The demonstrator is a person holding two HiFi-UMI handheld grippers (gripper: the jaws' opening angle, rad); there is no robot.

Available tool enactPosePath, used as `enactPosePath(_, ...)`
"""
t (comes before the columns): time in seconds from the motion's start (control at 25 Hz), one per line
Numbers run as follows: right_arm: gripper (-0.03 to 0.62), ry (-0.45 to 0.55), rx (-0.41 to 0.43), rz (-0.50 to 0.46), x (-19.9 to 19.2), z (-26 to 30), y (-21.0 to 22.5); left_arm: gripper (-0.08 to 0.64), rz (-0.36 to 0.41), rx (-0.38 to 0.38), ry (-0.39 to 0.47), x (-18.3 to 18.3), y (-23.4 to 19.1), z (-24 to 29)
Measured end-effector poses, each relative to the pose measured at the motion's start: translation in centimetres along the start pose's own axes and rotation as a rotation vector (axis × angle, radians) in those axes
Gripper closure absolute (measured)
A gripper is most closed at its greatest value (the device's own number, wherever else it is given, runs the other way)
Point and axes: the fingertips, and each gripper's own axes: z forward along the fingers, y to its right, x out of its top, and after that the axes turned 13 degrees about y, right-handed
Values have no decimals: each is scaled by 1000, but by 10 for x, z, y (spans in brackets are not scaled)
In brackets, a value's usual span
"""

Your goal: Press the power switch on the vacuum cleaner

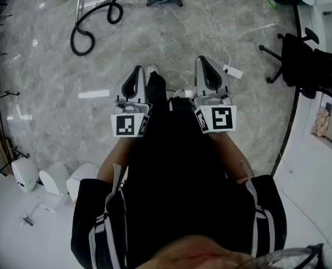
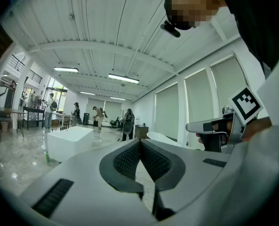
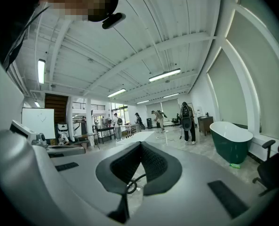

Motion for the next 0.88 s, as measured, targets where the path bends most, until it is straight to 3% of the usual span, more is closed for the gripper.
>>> enactPosePath(0.44,575,-20,-7,-17,0,37,-5,541,-34,9,-1,-2,-29,30)
enactPosePath(0.88,575,-31,-11,-58,-4,135,-36,541,-72,-1,60,15,-118,79)
